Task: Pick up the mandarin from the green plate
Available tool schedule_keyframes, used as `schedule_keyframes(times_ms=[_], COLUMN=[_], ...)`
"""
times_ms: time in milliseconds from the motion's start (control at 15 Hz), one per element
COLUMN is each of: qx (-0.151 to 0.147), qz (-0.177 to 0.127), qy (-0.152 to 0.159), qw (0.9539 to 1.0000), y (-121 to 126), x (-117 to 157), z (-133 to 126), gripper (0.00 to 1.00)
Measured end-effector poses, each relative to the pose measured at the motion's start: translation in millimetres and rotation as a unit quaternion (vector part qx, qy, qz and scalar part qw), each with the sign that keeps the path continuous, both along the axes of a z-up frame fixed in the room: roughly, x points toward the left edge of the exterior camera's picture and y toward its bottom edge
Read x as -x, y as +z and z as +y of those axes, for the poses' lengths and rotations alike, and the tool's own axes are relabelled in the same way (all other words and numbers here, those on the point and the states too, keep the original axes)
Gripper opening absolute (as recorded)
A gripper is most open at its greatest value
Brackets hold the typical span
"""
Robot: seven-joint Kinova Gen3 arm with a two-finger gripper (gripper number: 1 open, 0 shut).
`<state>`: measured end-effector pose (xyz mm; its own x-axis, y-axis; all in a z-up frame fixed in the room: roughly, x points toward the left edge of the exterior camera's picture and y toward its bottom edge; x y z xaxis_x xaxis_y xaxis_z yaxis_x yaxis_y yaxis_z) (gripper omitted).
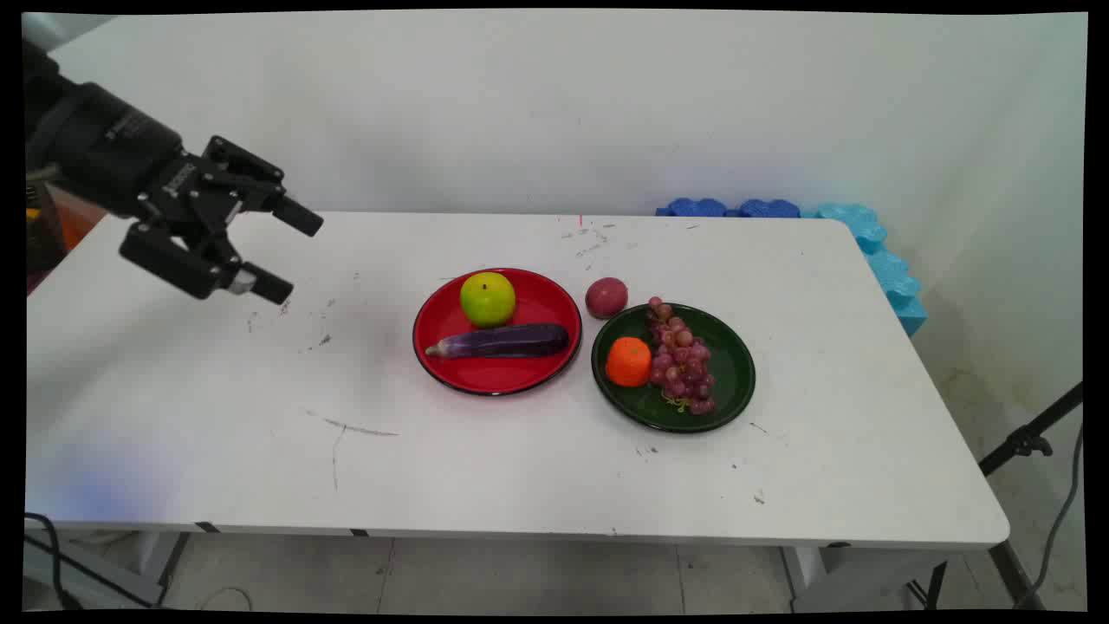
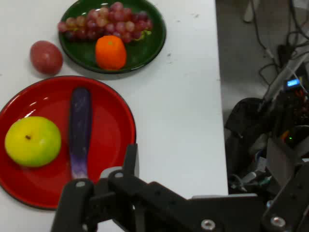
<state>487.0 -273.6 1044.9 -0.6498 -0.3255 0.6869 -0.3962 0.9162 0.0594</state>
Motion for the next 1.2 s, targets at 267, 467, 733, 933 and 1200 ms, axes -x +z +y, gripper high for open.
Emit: schedule_keyframes(times_ms=[267,467,733,933,1200], qx=[0.007,0.020,0.032,0.036,0.029], qz=[-0.018,-0.027,-0.041,-0.066,-0.110], qy=[0.041,0.068,0.092,0.089,0.071], qw=[0.9990,0.9971,0.9943,0.9932,0.9909], y=[4,8,2,-16,-52], x=[19,49,98,135,179], z=[-16,-36,-64,-85,-114], gripper=[1.00,1.00,1.00,1.00,1.00])
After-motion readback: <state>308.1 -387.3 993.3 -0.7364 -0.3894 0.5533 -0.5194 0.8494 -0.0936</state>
